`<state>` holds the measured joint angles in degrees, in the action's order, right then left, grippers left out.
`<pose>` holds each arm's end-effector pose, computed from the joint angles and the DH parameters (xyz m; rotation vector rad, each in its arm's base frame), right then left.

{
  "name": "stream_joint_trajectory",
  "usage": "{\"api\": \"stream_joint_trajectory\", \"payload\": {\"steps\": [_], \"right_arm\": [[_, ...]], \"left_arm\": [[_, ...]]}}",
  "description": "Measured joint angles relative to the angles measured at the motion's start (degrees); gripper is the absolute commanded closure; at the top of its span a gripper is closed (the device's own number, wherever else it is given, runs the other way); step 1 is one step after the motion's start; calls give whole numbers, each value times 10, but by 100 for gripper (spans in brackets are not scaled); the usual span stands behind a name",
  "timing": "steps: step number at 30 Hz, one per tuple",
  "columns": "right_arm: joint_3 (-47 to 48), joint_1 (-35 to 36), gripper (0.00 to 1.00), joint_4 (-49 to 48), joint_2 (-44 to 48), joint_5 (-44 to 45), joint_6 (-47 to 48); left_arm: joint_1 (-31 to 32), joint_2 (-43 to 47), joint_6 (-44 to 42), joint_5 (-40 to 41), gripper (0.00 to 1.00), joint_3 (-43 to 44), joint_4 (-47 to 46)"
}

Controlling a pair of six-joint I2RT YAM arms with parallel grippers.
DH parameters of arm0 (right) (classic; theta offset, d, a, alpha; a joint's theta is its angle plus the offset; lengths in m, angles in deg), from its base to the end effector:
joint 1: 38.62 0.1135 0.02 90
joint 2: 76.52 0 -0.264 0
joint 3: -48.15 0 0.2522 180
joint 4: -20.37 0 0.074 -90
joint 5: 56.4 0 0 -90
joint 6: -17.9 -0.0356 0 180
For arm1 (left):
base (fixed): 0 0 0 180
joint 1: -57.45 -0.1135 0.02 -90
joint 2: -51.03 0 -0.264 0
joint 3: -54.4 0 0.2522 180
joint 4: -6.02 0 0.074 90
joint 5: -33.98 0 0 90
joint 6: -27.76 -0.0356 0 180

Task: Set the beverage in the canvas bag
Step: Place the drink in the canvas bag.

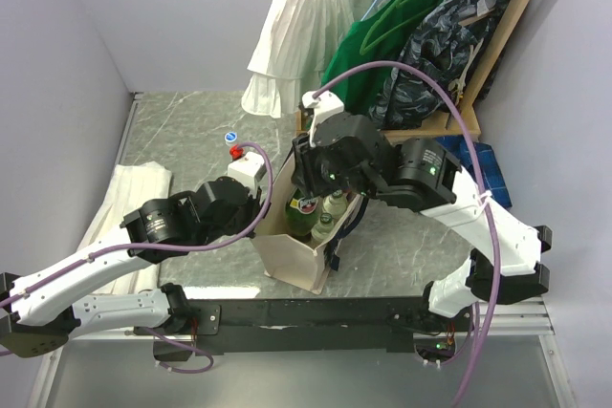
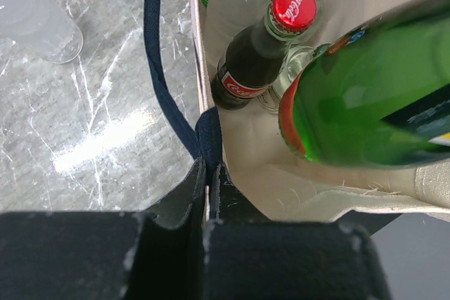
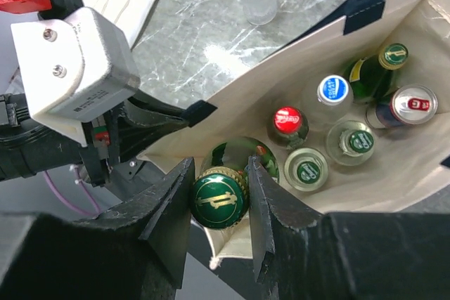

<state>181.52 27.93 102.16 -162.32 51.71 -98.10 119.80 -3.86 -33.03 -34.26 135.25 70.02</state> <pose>0.1136 0.2341 0.5023 -0.5851 2.1163 0.5958 0.0949 -0.1526 0.3739 0.4321 2.1783 -0.4758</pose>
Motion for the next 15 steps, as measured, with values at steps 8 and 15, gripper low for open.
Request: {"api": "stream_joint_trajectory", "payload": {"steps": [8,15], "right_arm": [[-49,24,100,-40,0,32,-17],[-107,31,100,-77,0,59,-35]], "left_arm": [[0,0,0,2,99,0,0],[0,1,2,2,99,0,0]]}}
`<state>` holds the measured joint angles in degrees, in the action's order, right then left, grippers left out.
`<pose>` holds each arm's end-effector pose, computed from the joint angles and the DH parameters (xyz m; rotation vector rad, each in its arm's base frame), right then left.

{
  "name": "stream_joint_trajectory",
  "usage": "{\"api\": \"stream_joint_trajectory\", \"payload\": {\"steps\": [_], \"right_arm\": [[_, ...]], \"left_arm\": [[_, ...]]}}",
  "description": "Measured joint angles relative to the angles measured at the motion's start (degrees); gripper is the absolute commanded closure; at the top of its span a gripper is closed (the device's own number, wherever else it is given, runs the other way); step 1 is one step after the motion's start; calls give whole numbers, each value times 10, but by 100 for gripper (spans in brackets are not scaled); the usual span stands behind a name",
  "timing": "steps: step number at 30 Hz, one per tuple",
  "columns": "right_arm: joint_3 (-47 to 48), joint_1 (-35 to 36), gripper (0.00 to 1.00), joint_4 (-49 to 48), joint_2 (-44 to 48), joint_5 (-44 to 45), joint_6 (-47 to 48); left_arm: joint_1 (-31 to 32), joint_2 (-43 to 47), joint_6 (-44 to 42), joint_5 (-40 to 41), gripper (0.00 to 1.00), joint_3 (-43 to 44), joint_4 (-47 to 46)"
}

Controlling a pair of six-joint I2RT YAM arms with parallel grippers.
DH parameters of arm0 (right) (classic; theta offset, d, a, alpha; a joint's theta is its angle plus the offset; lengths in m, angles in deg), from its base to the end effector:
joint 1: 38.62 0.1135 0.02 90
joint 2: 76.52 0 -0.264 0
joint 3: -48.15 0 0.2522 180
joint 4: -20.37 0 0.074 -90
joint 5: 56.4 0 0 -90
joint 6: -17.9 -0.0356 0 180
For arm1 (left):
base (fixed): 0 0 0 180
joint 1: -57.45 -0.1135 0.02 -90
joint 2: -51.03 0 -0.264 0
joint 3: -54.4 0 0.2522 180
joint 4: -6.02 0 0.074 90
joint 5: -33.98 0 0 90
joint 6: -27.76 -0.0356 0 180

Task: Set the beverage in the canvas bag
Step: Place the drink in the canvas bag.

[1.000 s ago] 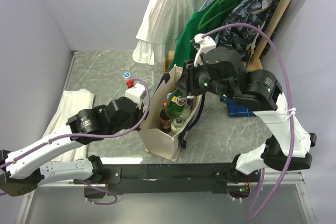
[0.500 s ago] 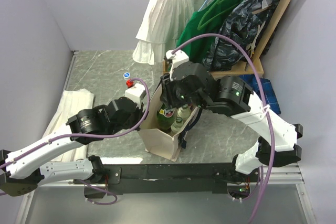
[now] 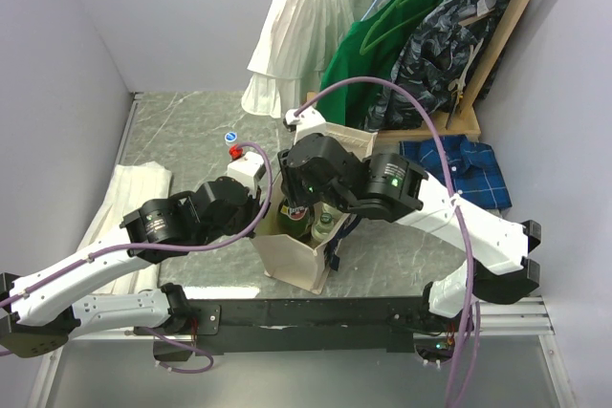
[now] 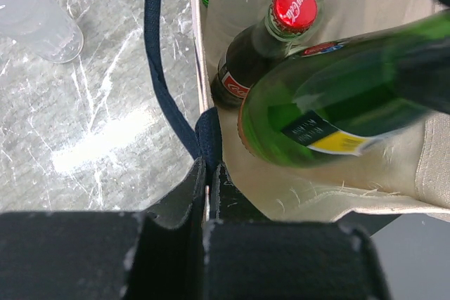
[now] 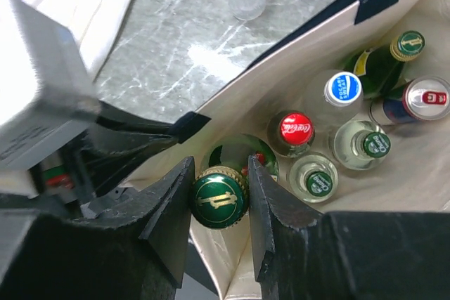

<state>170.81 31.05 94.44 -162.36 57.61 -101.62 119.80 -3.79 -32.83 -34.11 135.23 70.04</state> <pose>0.1135 0.2646 0.4635 -0.5355 2.1390 0.5258 0.0948 -0.1523 0.3740 0.4265 2.1781 -0.4757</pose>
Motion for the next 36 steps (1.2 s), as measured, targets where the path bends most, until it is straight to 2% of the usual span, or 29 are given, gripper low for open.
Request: {"api": "stream_joint_trajectory", "payload": {"steps": [19,36], "right_arm": [[-127,6,100,-74,19,36,-39],[-149,26,100,-94,23,38,-59]], "left_arm": [[0,0,0,0,99,0,0],[0,-1,-1,-1,99,0,0]]}}
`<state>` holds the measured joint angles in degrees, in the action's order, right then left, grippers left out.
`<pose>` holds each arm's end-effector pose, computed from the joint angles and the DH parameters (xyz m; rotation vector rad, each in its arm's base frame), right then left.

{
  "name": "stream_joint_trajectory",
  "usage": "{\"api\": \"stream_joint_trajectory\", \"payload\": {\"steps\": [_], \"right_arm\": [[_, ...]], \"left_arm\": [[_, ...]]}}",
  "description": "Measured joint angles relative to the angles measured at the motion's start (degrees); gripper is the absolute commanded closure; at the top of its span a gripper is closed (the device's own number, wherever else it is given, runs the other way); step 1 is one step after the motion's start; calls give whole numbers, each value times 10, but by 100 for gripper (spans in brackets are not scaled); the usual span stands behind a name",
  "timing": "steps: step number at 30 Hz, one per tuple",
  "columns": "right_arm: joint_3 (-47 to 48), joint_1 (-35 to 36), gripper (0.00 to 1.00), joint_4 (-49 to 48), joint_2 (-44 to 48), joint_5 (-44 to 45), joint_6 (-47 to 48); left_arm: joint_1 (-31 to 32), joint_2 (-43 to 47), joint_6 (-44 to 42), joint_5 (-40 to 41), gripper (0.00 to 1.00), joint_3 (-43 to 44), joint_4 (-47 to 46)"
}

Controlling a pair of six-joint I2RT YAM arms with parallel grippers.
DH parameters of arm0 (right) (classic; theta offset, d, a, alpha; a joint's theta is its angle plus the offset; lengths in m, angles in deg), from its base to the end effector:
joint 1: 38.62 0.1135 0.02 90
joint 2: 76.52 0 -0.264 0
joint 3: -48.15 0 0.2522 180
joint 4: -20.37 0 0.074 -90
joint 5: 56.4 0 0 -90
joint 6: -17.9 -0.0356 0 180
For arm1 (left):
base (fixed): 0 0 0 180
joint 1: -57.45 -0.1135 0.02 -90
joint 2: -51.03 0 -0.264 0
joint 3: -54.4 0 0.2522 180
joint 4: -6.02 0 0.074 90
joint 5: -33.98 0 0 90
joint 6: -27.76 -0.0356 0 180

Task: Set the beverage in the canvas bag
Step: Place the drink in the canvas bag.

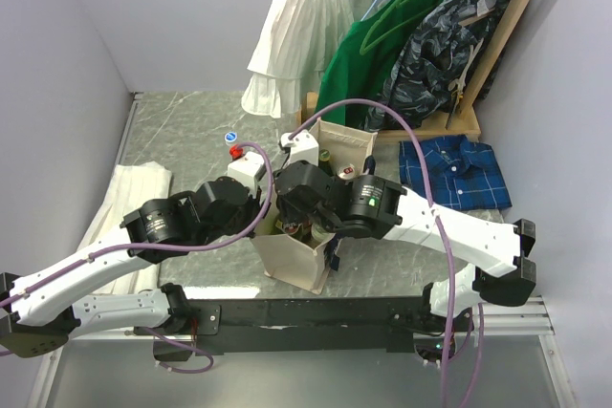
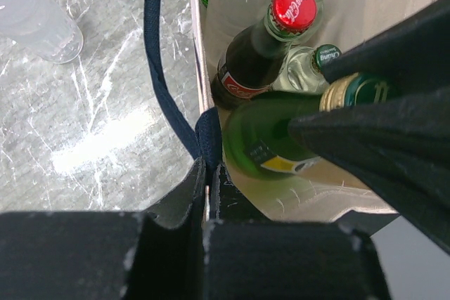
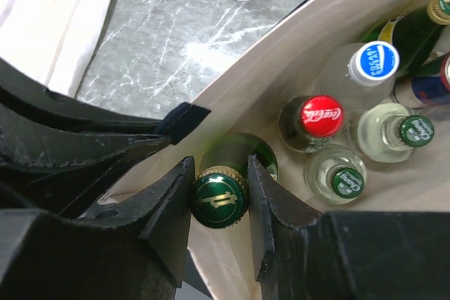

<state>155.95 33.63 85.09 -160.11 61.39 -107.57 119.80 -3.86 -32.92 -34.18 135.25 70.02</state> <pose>0.1075 0.2814 0.4107 -0.4589 2.1806 0.5011 0.0949 -0.1526 0.3739 0.4291 2.1784 -0.4756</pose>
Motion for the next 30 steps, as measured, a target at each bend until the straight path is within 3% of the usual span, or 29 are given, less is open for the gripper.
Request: {"api": "stream_joint_trajectory", "payload": {"steps": [30], "right_arm": [[-73,15,100,-27,-10,4,-33]], "left_arm": [[0,0,-1,-2,99,3,2]]}}
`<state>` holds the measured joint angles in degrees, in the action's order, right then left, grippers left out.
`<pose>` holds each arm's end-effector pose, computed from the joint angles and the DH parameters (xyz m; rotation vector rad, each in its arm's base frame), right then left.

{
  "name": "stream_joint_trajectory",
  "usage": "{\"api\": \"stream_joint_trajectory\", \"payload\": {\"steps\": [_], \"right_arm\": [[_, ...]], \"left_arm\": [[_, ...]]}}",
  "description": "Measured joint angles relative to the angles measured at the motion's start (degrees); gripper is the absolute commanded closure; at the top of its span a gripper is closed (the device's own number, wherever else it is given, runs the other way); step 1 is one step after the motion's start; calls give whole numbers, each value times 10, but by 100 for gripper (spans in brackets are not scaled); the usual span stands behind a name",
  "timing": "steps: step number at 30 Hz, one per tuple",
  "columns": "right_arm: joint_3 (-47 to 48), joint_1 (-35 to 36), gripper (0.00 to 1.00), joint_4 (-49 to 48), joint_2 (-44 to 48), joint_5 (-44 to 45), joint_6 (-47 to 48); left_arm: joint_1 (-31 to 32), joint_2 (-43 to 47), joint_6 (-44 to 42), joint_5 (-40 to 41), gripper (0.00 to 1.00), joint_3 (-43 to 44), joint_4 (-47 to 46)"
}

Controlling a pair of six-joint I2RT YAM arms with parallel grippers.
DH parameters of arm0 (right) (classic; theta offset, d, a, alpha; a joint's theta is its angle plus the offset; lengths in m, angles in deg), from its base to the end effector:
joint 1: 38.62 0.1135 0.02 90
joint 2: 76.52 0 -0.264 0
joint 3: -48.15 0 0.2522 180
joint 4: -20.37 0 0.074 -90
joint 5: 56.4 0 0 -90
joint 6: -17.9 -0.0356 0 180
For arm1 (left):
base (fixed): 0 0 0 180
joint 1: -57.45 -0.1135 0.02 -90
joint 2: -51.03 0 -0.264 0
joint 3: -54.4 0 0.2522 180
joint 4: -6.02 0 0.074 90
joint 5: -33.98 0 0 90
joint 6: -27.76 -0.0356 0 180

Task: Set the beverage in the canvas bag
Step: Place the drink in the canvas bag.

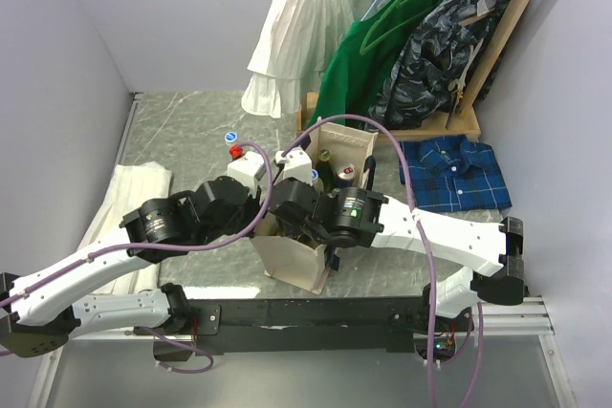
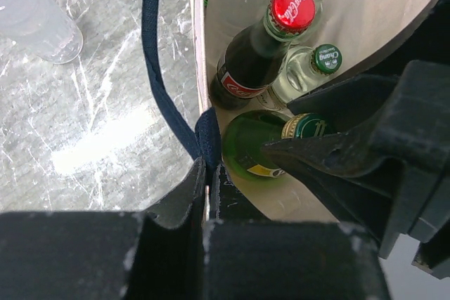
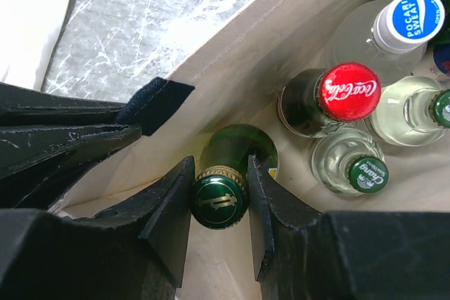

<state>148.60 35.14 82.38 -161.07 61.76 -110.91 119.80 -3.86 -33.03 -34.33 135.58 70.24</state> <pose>0.1030 0.2934 0.3695 -0.4665 2.2516 0.4482 0.0946 -0.1522 0.3753 0.4321 2.1773 -0.4784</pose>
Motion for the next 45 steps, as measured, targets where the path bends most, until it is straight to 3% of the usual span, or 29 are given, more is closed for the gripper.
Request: {"api": "stream_joint_trajectory", "payload": {"steps": [45], "right_arm": [[-53,-14,100,-46,-28,-33,-5]], "left_arm": [[0,3,0,1,99,0,2]]}}
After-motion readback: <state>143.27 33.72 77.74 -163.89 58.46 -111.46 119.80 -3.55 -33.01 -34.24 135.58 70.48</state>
